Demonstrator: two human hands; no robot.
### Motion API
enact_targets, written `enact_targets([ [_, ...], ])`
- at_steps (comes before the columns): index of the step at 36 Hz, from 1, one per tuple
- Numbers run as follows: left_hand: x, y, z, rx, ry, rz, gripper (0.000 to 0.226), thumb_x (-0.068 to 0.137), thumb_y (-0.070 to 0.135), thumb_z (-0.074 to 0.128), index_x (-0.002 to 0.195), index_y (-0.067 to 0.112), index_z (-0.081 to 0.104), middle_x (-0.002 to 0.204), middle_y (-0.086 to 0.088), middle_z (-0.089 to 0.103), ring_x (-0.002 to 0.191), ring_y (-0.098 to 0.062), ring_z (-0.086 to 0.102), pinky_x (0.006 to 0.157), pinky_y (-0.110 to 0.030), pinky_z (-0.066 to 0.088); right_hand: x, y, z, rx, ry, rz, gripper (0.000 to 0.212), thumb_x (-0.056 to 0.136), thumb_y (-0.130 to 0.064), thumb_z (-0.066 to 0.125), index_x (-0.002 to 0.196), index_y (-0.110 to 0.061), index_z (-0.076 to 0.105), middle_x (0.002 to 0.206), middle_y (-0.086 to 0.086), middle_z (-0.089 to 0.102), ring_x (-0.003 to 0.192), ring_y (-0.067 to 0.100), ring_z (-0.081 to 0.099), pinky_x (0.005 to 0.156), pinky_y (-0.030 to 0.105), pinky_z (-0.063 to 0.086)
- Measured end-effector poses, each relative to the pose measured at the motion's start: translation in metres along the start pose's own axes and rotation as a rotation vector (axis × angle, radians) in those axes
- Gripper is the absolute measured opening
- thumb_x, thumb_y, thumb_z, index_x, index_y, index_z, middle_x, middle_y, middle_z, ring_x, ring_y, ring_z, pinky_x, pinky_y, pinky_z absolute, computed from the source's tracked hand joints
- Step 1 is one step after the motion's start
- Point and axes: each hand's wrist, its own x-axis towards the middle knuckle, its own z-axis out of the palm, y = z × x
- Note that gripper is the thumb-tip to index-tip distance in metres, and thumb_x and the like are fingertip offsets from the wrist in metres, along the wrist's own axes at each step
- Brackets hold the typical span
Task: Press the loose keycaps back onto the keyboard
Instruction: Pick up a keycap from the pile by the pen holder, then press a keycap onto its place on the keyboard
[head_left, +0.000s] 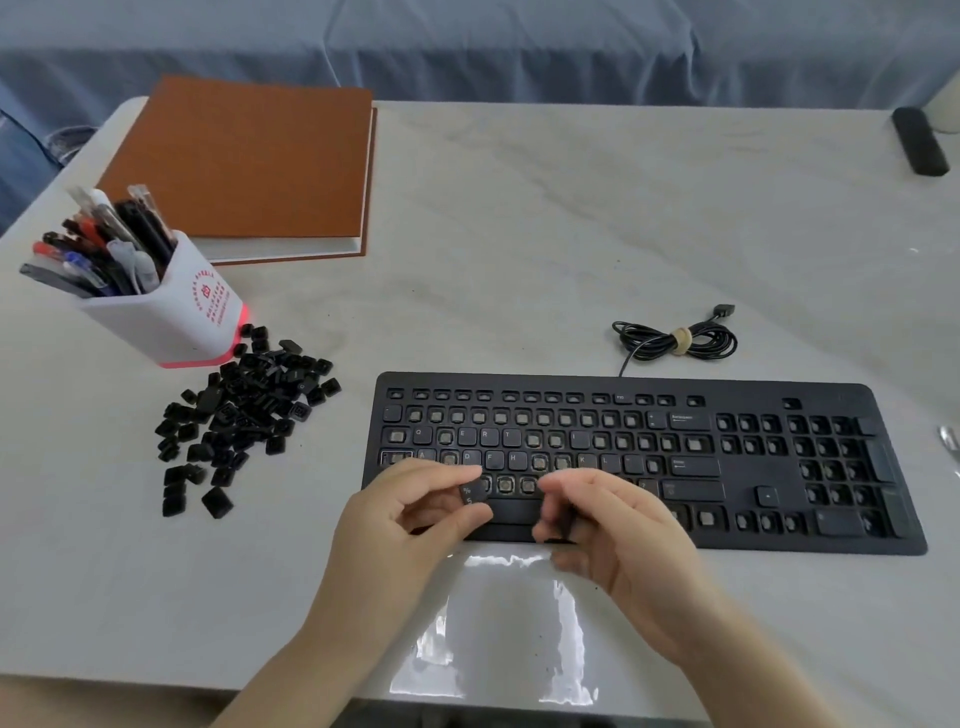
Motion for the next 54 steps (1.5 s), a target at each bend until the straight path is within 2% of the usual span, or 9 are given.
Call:
enact_targets([
  [5, 0.0, -0.008, 0.005, 0.09, -0.046, -0.001, 0.046, 0.071, -0.002, 0.075, 0.089, 0.041, 0.07, 0.085, 0.019, 0.063, 0.074, 0.0, 0.06, 0.074, -0.008, 0.045, 0.006, 0.007, -0.002, -0.378, 0.061, -0.081, 0.013, 0.087, -0.006, 0.059, 0.084, -0.016, 0.067, 0.057, -0.004, 0.047, 0.048, 0.005, 0.041, 0.046, 0.015, 0.036],
  [9, 0.001, -0.012, 0.01, 0.065, -0.083, -0.06, 0.042, 0.074, -0.002, 0.073, 0.093, 0.035, 0.071, 0.082, 0.022, 0.062, 0.072, 0.002, 0.058, 0.073, -0.01, 0.045, 0.011, 0.01, 0.001, -0.608, 0.032, -0.287, 0.029, 0.077, -0.007, 0.071, 0.087, -0.034, 0.065, 0.059, -0.014, 0.051, 0.05, 0.002, 0.037, 0.056, 0.009, 0.037],
  [14, 0.003, -0.012, 0.009, -0.005, -0.084, -0.114, 0.039, 0.074, -0.002, 0.074, 0.087, 0.035, 0.073, 0.078, 0.002, 0.071, 0.075, -0.011, 0.068, 0.074, -0.017, 0.051, 0.016, 0.013, 0.002, -0.744, -0.003, -0.446, 0.044, 0.075, -0.01, 0.074, 0.079, -0.053, 0.064, 0.071, -0.017, 0.059, 0.05, 0.005, 0.035, 0.057, 0.009, 0.035],
  [23, 0.001, -0.01, 0.005, -0.081, -0.09, -0.179, 0.028, 0.074, -0.008, 0.072, 0.083, 0.019, 0.072, 0.074, -0.001, 0.074, 0.074, -0.014, 0.071, 0.071, -0.019, 0.053, 0.019, 0.013, 0.003, -0.922, -0.018, -0.578, 0.036, 0.074, -0.014, 0.076, 0.086, -0.046, 0.063, 0.074, -0.034, 0.057, 0.058, 0.005, 0.045, 0.064, 0.01, 0.038],
  [28, 0.0, -0.012, 0.007, -0.107, -0.111, -0.173, 0.028, 0.081, -0.01, 0.064, 0.085, 0.017, 0.073, 0.076, -0.001, 0.074, 0.074, -0.013, 0.071, 0.069, -0.016, 0.051, 0.022, 0.015, -0.001, -1.02, -0.002, -0.699, 0.021, 0.072, -0.014, 0.076, 0.091, -0.022, 0.075, 0.066, -0.028, 0.056, 0.065, -0.007, 0.051, 0.063, 0.003, 0.036],
  [33, 0.009, -0.033, 0.008, 0.378, 0.028, 0.305, 0.02, 0.087, 0.017, 0.055, 0.094, 0.013, 0.073, 0.101, 0.014, 0.067, 0.098, 0.003, 0.059, 0.088, -0.006, 0.039, 0.032, 0.009, -0.007, -1.11, 0.085, -0.701, 0.018, 0.073, -0.014, 0.076, 0.09, -0.021, 0.074, 0.071, -0.027, 0.054, 0.069, -0.008, 0.051, 0.064, 0.005, 0.036],
  [37, 0.024, -0.062, 0.013, 0.679, 0.092, 0.56, 0.032, 0.09, 0.018, 0.047, 0.108, 0.004, 0.069, 0.121, -0.008, 0.062, 0.118, -0.017, 0.051, 0.103, -0.029, 0.037, 0.048, -0.004, -0.012, -1.118, 0.178, -0.665, 0.016, 0.075, -0.013, 0.075, 0.09, -0.018, 0.074, 0.074, -0.019, 0.058, 0.07, -0.015, 0.049, 0.065, 0.001, 0.033],
  [40, 0.03, -0.075, 0.018, 0.785, 0.117, 0.603, 0.034, 0.091, 0.019, 0.046, 0.114, 0.006, 0.067, 0.127, -0.011, 0.06, 0.123, -0.023, 0.049, 0.101, -0.043, 0.038, 0.062, -0.014, -0.012, -1.146, 0.228, -0.652, 0.018, 0.078, -0.017, 0.073, 0.095, -0.019, 0.073, 0.077, -0.016, 0.057, 0.07, -0.018, 0.047, 0.065, 0.0, 0.031],
  [54, 0.034, -0.089, 0.019, 0.877, 0.159, 0.673, 0.034, 0.091, 0.019, 0.045, 0.116, 0.012, 0.066, 0.129, -0.008, 0.06, 0.123, -0.022, 0.051, 0.103, -0.042, 0.037, 0.094, -0.023, 0.006, -1.343, 0.142, -0.532, 0.024, 0.086, -0.028, 0.065, 0.109, -0.026, 0.069, 0.095, -0.008, 0.062, 0.071, -0.001, 0.045, 0.074, 0.019, 0.036],
])
